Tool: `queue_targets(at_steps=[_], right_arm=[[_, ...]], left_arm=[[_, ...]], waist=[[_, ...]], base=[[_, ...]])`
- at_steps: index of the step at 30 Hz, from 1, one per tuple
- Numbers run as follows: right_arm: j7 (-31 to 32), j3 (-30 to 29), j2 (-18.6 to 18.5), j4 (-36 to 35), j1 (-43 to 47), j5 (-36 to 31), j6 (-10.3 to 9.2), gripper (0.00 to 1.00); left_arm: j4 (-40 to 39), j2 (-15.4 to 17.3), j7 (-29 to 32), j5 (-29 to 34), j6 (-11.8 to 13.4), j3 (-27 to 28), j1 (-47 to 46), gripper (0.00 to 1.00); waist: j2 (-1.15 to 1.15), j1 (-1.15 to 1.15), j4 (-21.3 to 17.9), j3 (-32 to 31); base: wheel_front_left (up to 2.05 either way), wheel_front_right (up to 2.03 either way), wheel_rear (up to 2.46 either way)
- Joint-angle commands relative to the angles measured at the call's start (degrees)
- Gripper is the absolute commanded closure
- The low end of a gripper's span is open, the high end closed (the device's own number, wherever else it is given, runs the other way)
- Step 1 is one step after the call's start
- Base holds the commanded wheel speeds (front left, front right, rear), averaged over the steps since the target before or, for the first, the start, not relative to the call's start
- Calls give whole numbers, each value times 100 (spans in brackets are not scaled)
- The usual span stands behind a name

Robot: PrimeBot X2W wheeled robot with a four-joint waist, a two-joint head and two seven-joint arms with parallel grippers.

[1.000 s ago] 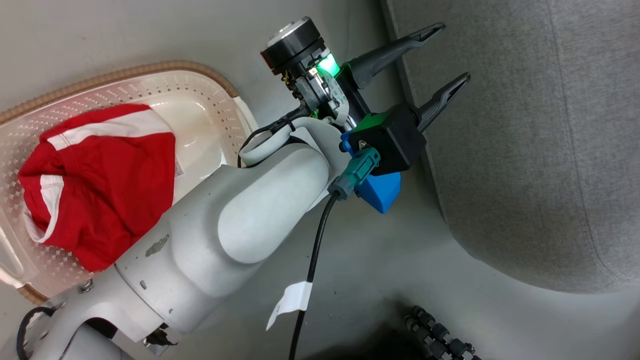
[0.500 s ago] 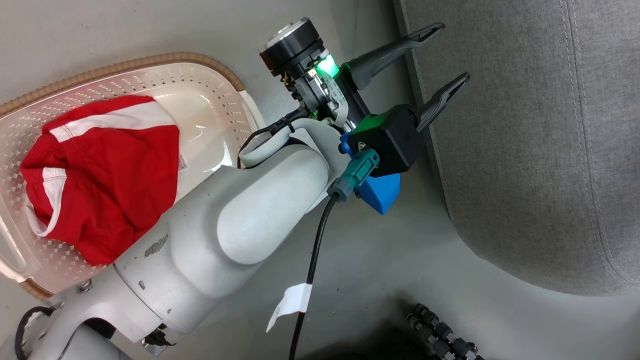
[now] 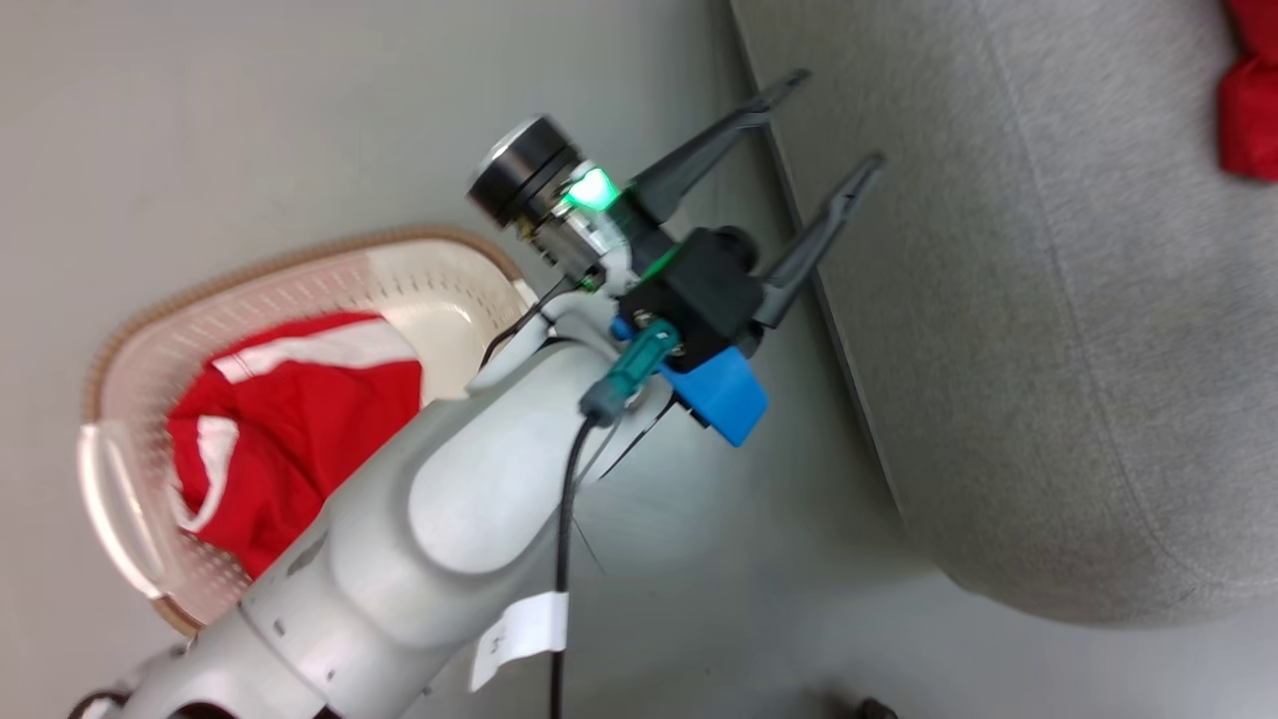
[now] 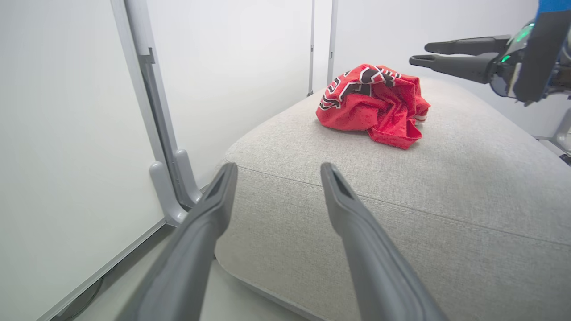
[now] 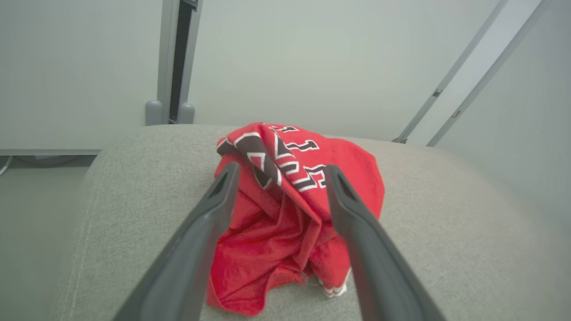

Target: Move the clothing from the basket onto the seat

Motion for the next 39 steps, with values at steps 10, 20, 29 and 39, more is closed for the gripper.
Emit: queue_targets(at_steps=[10, 20, 29, 39], right_arm=[[-5, 958, 237, -847, 839, -17, -1, 0], [-5, 1836, 457, -1171, 1209, -20, 0, 0], [-5, 2045, 690, -1171, 1772, 114, 0, 0], [-5, 1959, 954, -882, 2423, 185, 0, 0]], left_arm=[[-651, 223, -19, -83, 369, 1292, 1349, 0], [-1073, 187, -20, 117, 416, 2610, 2584, 0], [-1260, 24, -20, 324, 253, 3491, 3535, 0], [-1321, -168, -20, 579, -60, 4138, 4448, 0]], waist=[[0, 0, 642, -1570], [0, 0, 1074, -2361], [0, 0, 1290, -2924], [0, 0, 1380, -3365]], base=[[0, 0, 0], [0, 0, 0], [0, 0, 0], [0, 0, 0]])
